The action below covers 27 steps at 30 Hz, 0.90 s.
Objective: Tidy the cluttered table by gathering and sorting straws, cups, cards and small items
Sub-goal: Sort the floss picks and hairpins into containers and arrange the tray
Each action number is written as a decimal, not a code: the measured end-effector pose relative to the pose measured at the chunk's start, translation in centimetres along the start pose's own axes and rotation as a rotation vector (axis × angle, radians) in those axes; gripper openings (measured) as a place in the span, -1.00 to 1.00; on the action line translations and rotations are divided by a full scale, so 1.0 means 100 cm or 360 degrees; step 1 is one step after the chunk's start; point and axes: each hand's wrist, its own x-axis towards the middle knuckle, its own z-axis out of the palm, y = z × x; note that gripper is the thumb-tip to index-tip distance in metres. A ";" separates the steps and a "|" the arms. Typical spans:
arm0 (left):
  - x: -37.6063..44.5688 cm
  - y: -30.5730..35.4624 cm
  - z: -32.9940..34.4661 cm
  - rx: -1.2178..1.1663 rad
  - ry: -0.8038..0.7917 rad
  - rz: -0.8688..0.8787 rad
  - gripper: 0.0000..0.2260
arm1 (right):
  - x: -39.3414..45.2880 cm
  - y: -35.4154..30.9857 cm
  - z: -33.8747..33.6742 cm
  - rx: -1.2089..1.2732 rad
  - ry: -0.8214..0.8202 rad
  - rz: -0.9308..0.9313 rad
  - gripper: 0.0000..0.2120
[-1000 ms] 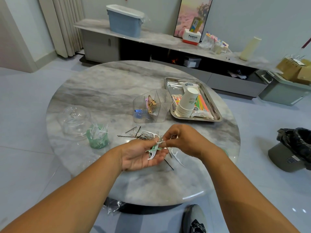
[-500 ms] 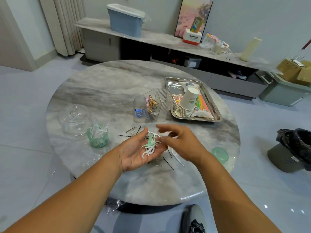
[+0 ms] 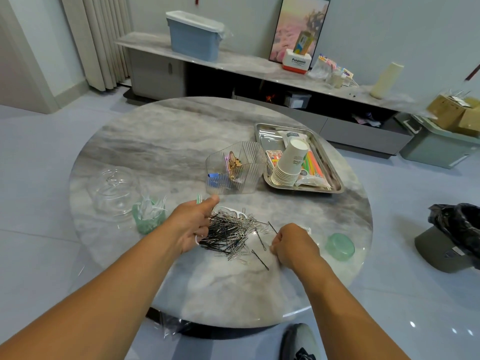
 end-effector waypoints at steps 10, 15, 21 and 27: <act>0.035 0.036 0.037 0.2129 -0.0227 0.0576 -0.84 | 0.023 -0.005 -0.014 0.0907 0.0077 -0.0209 -0.76; 0.050 0.046 0.046 0.2544 -0.0260 0.0570 -0.90 | 0.033 -0.002 -0.009 0.1156 0.0170 -0.0212 -0.84; 0.053 0.043 0.043 0.2527 -0.0409 0.0520 -0.94 | 0.032 -0.007 -0.004 0.1368 0.0178 -0.0229 -0.90; 0.030 0.030 0.046 0.1071 -0.0221 0.0255 -0.83 | 0.019 -0.015 -0.006 0.1885 0.0070 -0.0294 -0.91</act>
